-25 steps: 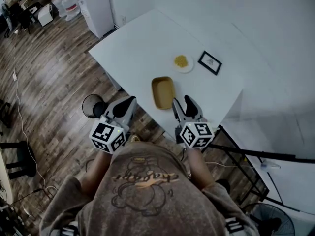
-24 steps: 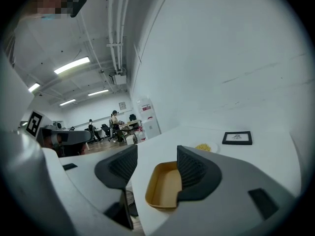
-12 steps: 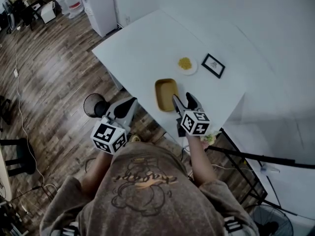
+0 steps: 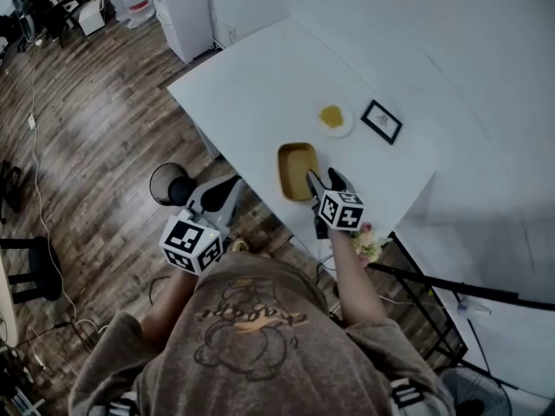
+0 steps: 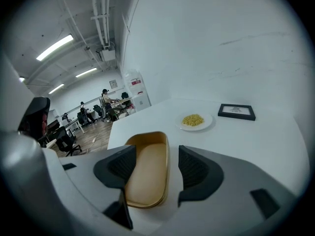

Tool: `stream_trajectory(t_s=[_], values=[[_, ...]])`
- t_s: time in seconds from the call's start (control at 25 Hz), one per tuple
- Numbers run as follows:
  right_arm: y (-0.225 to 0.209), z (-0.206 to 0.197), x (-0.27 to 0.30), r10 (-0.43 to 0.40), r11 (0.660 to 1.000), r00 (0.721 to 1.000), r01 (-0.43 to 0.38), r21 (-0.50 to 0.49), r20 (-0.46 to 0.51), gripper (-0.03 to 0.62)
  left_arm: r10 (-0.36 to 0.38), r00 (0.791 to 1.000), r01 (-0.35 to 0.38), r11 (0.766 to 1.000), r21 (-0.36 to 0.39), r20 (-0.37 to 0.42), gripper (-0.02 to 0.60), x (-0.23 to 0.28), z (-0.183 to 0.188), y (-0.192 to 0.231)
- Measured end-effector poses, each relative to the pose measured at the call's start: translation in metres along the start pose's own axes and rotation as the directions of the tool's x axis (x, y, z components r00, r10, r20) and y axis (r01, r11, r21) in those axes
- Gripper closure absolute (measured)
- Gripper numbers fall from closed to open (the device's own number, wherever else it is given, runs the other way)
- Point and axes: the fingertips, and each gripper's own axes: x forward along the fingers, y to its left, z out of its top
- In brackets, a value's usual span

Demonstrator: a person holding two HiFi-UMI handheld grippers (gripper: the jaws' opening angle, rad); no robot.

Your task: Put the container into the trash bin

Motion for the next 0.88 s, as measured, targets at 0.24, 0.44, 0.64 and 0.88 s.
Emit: stream_trajectory(t_s=[0.24,0.44,0.64,0.88], values=[[-0.013,-0.02,0.012,-0.026,0.999,0.998,0.028,0.018,-0.059,0.356,0.014,1.0,-0.014,1.0,-0.007,-0.008,0.578,-0.002,-0.004,0.004],[-0.013,-0.027,0.02,-0.036,0.999,0.995,0.036,0.002,-0.091,0.375,0.031,0.999,-0.031,0.999,-0.014,-0.01,0.578,-0.006,-0.004,0.009],[-0.017,-0.032,0.025,-0.052,0.999,0.992,0.051,-0.012,-0.113,0.405,0.047,0.999,-0.047,0.999,-0.016,-0.014,0.578,-0.007,-0.005,0.012],[-0.024,-0.037,0.028,-0.075,0.997,0.989,0.073,-0.015,-0.128,0.433,0.062,0.998,-0.062,0.998,-0.019,-0.016,0.578,-0.007,-0.006,0.016]])
